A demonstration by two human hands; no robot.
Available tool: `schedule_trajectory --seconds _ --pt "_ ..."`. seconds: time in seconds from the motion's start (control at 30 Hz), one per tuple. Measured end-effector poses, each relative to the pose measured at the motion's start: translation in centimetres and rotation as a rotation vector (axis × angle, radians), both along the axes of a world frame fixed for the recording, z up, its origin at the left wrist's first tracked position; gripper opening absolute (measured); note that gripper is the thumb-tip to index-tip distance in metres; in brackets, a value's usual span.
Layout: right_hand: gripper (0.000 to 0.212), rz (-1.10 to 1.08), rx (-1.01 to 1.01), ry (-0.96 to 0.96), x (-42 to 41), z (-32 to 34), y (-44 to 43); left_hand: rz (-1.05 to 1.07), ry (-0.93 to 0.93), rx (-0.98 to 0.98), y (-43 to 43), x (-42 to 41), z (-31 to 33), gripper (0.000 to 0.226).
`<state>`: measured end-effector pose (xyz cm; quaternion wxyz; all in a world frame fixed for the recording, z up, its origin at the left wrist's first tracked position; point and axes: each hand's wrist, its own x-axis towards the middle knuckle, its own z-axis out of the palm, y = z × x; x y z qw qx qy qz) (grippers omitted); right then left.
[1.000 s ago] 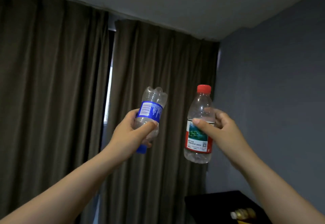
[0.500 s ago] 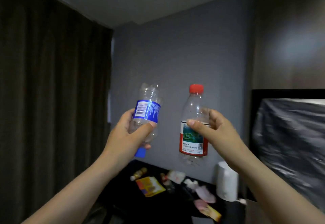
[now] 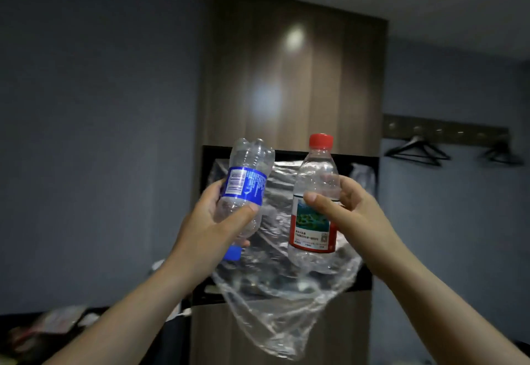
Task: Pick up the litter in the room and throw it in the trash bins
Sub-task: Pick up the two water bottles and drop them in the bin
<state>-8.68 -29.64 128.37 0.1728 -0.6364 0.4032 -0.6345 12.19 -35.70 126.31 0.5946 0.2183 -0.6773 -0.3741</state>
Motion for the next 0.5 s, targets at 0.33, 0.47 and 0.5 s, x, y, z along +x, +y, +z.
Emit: schedule_trajectory --seconds 0.33,0.47,0.5 --pt "0.049 -0.389 0.037 0.048 -22.3 -0.9 9.5 -0.347 0.003 0.000 2.7 -25.4 -2.1 0.047" --pt "0.052 -0.531 0.054 0.023 -28.9 -2.0 12.1 -0.473 -0.021 0.022 3.4 -33.6 -3.3 0.040" --pt "0.053 -0.562 0.057 0.018 -30.3 -2.3 12.5 -0.496 -0.028 0.030 3.3 -35.5 -3.6 0.039"
